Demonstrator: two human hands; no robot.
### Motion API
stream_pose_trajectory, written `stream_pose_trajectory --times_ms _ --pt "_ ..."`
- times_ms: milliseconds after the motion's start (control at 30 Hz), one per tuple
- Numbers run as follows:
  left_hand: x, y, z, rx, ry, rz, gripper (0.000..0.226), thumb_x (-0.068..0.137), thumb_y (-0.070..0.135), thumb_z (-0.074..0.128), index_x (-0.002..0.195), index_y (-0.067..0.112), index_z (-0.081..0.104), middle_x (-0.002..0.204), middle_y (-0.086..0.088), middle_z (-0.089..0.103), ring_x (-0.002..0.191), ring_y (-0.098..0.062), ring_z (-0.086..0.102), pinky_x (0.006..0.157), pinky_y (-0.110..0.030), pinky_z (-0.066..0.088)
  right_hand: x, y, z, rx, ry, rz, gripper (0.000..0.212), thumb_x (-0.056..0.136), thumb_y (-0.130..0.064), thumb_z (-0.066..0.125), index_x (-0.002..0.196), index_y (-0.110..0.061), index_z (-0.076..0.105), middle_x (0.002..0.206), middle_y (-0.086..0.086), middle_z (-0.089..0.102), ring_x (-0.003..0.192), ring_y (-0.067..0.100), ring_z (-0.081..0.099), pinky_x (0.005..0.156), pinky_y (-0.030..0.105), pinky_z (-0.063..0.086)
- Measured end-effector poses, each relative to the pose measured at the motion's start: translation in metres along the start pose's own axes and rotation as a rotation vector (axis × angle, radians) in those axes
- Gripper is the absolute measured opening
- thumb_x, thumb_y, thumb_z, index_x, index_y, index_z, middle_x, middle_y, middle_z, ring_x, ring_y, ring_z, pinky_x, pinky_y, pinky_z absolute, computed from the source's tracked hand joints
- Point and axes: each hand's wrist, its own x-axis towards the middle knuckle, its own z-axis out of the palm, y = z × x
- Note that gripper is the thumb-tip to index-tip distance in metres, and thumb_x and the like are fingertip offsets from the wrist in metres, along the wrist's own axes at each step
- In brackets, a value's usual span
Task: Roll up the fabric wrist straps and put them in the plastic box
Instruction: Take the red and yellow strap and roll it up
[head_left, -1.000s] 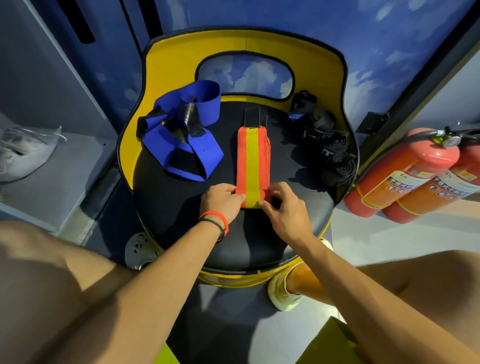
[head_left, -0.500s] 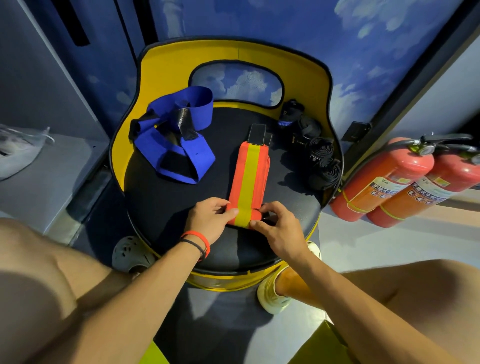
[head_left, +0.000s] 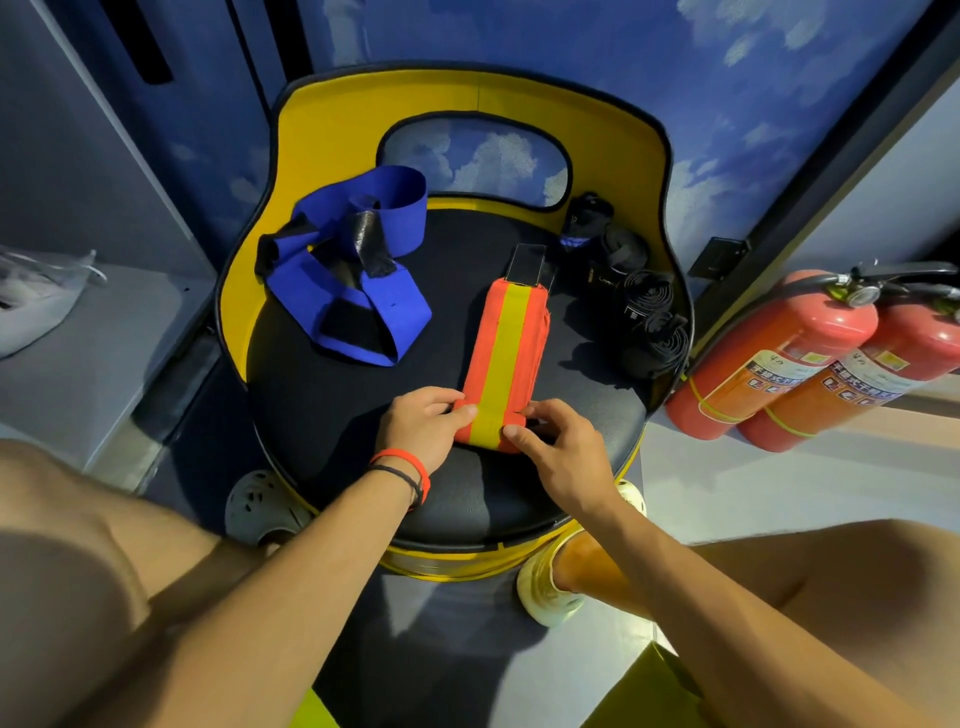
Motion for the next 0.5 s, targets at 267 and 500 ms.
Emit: stream_pose_trajectory --times_ms 267,500 --pt "-0.021 0.0 -0.01 0.172 0.077 -0.048 0.021 0.074 0.043 0.086 0.079 0.024 0.079 0.075 0.012 0.073 0.073 -0.004 0.067 0.058 -0.019 0.047 0.011 0.005 -0.006 0.011 -0.12 0.043 0.024 0.087 -0.049 0.073 0.1 -0.029 0.076 0.098 -0.012 0.076 0.096 0.007 0.069 0.092 0.041 0.056" --pt "-0.035 -0.015 -0.004 0.101 0.181 0.047 0.02 0.079 0.039 0.083 0.087 0.021 0.081 0.081 0.011 0.076 0.08 -0.005 0.069 0.071 -0.022 0.054 0.009 -0.001 -0.002 -0.079 -0.133 -0.008 0.021 0.09 -0.048 0.071 0.099 -0.029 0.074 0.099 -0.014 0.074 0.094 0.006 0.066 0.086 0.033 0.056"
